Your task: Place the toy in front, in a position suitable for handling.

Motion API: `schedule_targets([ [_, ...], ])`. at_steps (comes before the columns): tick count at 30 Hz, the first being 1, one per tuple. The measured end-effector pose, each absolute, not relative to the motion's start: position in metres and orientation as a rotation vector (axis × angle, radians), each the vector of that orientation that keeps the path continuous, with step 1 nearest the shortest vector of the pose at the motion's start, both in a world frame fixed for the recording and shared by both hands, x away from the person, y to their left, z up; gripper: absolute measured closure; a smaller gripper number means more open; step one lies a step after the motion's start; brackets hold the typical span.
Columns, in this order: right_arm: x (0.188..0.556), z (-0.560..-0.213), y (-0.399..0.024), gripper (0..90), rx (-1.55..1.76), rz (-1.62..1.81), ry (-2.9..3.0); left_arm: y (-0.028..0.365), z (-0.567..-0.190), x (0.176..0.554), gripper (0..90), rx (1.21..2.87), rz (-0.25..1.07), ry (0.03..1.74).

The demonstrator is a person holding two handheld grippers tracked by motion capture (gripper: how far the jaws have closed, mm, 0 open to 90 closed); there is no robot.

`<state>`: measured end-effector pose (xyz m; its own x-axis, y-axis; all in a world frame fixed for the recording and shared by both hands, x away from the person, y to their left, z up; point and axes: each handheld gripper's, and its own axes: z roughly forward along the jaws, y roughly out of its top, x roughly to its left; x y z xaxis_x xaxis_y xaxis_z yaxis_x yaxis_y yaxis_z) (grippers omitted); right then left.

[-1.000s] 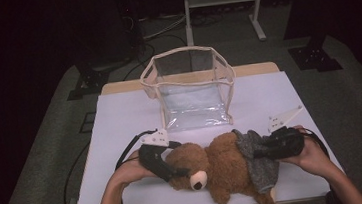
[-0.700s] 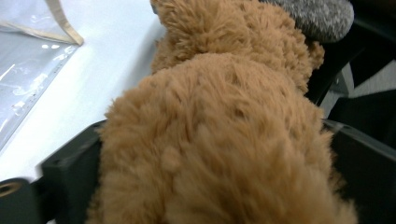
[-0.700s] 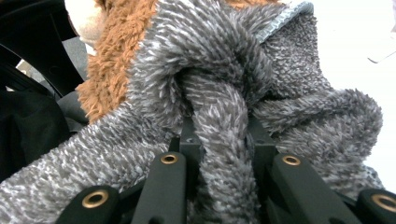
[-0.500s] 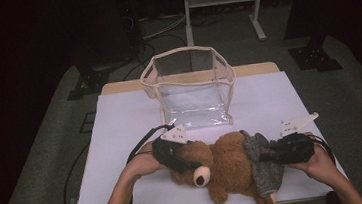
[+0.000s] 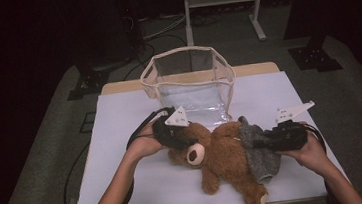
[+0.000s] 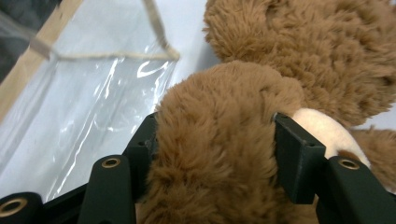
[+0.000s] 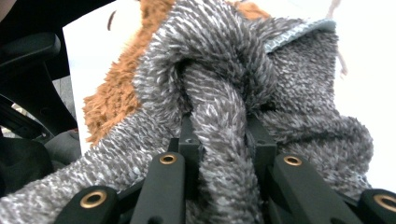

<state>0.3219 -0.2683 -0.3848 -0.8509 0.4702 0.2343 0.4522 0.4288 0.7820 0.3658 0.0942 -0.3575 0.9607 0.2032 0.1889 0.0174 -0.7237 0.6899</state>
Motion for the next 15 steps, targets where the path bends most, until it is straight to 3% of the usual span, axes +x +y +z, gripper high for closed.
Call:
schedule_targets([
  [6, 0.318, -0.385, -0.248, 72.3, 0.771, 1.397, 2.681, 0.119, -0.373, 0.349, 40.1, 2.273, 0.264, 0.184],
  [15, 0.314, -0.365, -0.253, 71.7, 0.774, 1.454, 2.595, 0.135, -0.380, 0.318, 40.1, 2.246, 0.287, 0.168],
])
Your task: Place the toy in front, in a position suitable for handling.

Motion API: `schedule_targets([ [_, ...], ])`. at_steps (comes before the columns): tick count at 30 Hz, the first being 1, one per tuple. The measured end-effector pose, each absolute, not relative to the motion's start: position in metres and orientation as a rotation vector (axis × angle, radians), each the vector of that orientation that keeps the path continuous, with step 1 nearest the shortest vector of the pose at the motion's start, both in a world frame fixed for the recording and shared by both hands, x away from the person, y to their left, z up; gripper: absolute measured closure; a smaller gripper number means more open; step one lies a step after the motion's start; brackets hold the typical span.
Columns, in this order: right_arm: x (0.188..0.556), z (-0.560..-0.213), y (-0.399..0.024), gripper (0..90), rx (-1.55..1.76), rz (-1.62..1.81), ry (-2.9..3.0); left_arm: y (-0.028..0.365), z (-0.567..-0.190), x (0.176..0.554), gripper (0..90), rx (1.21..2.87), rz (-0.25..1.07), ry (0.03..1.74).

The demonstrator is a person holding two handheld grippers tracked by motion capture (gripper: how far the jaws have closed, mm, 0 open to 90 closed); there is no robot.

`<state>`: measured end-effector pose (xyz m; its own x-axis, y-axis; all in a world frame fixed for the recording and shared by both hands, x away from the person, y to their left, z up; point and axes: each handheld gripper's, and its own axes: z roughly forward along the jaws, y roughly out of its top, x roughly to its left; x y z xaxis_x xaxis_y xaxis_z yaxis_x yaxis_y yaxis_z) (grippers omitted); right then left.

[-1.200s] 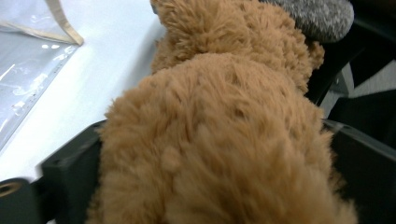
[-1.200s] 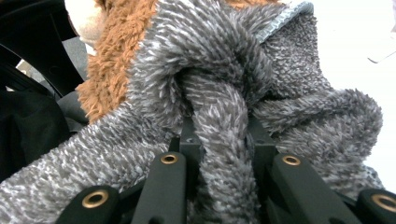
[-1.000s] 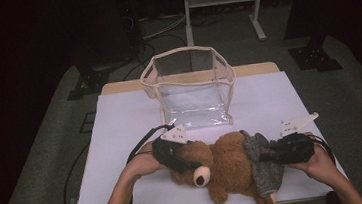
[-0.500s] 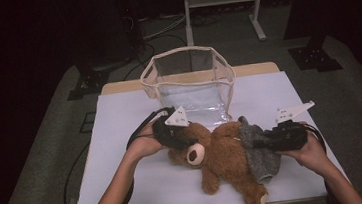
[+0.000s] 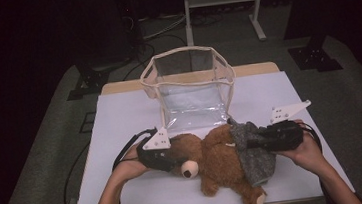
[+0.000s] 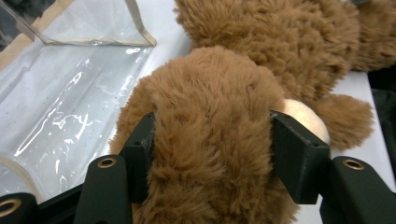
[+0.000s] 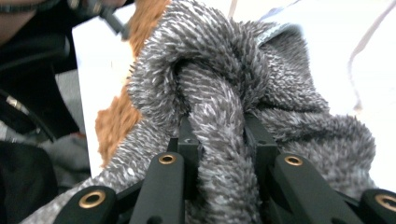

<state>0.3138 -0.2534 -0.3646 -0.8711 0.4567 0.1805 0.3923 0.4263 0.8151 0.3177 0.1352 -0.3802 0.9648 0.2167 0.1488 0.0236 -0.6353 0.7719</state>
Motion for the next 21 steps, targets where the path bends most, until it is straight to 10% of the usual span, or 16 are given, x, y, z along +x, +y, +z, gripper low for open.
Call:
schedule_targets([
  [15, 0.302, -0.380, -0.223, 72.5, 0.662, 1.410, 2.681, 0.119, -0.362, 0.312, 18.2, 2.323, 0.261, 0.123],
  [21, 0.300, -0.377, -0.231, 72.5, 0.673, 1.399, 2.653, 0.114, -0.369, 0.317, 29.0, 2.347, 0.257, 0.126],
])
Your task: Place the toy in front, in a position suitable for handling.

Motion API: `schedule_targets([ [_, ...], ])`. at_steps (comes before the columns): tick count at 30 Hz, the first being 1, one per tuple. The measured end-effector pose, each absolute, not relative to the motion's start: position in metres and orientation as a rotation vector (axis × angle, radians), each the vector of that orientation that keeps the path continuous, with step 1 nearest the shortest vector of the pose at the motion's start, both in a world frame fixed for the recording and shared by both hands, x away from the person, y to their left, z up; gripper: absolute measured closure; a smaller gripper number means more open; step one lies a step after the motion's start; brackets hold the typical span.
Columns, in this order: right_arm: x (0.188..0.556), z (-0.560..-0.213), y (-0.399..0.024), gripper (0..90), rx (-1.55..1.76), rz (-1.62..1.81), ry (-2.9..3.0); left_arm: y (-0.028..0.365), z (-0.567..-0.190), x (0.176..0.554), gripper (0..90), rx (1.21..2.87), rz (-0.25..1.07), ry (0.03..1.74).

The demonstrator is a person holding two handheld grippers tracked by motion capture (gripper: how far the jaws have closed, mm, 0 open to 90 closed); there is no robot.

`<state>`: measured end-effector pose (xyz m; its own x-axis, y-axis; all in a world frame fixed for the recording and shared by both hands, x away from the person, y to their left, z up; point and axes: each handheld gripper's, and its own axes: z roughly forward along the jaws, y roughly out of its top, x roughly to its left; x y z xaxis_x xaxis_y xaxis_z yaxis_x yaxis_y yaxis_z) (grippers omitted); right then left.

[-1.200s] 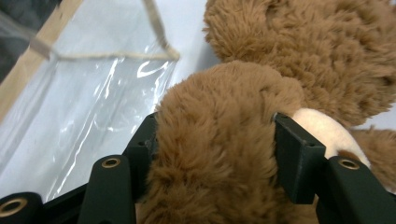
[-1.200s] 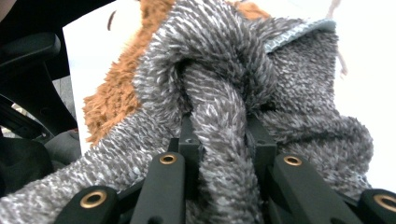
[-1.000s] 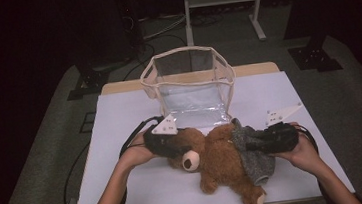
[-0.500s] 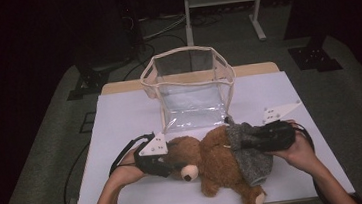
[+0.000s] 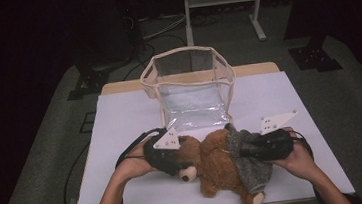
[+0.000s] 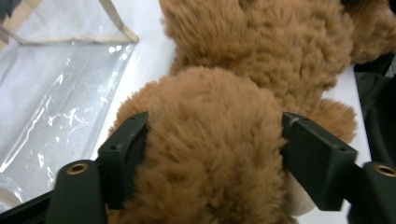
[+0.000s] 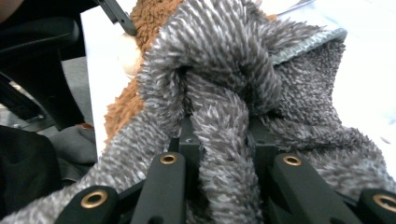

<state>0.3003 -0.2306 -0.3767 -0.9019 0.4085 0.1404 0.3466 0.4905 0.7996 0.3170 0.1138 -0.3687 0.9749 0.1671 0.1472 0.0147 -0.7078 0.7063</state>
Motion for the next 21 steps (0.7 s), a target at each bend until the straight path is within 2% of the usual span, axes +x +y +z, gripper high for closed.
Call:
schedule_targets([
  [3, 0.297, -0.371, -0.239, 72.1, 0.671, 1.381, 2.670, 0.120, -0.370, 0.314, 32.1, 2.333, 0.255, 0.135],
  [10, 0.281, -0.372, -0.249, 71.6, 0.696, 1.336, 2.676, 0.124, -0.372, 0.307, 33.1, 2.320, 0.247, 0.124],
  [21, 0.302, -0.373, -0.212, 71.2, 0.607, 1.387, 2.701, 0.138, -0.372, 0.291, 33.1, 2.333, 0.195, 0.117],
])
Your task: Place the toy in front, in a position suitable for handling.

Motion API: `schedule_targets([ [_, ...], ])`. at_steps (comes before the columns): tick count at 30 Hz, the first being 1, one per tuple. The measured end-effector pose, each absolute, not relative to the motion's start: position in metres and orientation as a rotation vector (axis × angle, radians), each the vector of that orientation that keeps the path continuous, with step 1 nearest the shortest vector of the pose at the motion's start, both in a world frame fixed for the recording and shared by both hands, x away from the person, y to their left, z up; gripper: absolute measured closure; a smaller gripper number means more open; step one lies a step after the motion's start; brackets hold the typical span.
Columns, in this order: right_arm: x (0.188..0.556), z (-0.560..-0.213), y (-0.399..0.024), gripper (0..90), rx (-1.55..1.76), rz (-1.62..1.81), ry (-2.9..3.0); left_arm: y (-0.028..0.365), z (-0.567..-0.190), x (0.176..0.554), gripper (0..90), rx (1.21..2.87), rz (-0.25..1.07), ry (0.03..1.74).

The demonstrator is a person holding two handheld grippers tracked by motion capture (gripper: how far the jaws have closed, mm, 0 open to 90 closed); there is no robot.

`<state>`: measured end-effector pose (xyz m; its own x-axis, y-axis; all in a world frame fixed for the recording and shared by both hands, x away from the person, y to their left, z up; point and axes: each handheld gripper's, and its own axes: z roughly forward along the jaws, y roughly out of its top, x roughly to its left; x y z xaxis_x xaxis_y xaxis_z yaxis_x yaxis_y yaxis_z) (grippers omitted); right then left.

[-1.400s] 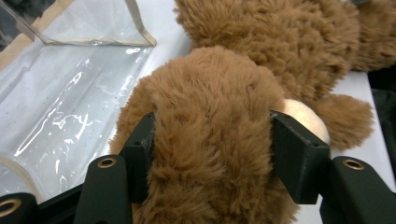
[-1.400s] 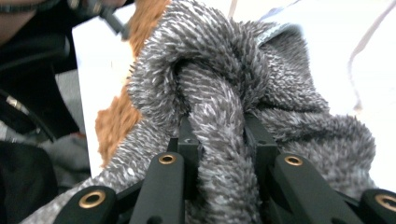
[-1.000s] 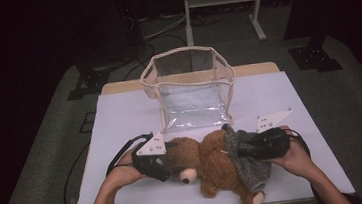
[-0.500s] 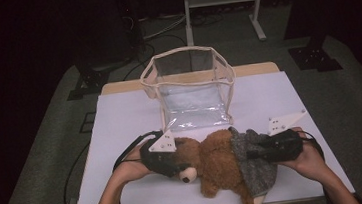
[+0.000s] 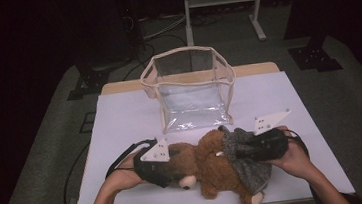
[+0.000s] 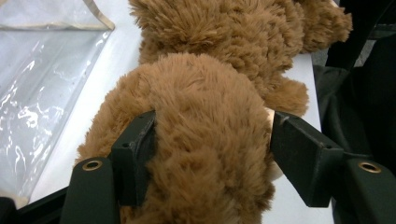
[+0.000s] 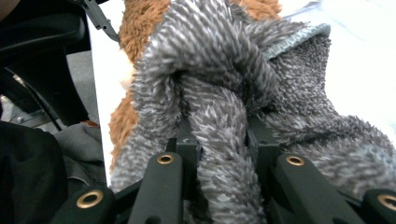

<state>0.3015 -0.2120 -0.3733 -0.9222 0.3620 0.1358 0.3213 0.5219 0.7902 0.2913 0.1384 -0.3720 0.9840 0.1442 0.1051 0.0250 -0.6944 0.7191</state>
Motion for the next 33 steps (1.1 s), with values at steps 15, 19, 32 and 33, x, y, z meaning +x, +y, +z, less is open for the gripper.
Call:
schedule_targets([
  [15, 0.288, -0.383, -0.217, 72.0, 0.591, 1.434, 2.667, 0.074, -0.336, 0.308, 17.2, 2.366, 0.195, 0.013],
  [19, 0.287, -0.384, -0.218, 72.0, 0.594, 1.440, 2.663, 0.060, -0.339, 0.317, 17.3, 2.369, 0.161, 0.011],
  [32, 0.287, -0.383, -0.217, 71.9, 0.592, 1.436, 2.659, 0.045, -0.350, 0.336, 36.8, 2.368, 0.099, 0.025],
  [33, 0.287, -0.383, -0.218, 71.9, 0.591, 1.434, 2.658, 0.043, -0.351, 0.336, 43.8, 2.364, 0.117, 0.019],
])
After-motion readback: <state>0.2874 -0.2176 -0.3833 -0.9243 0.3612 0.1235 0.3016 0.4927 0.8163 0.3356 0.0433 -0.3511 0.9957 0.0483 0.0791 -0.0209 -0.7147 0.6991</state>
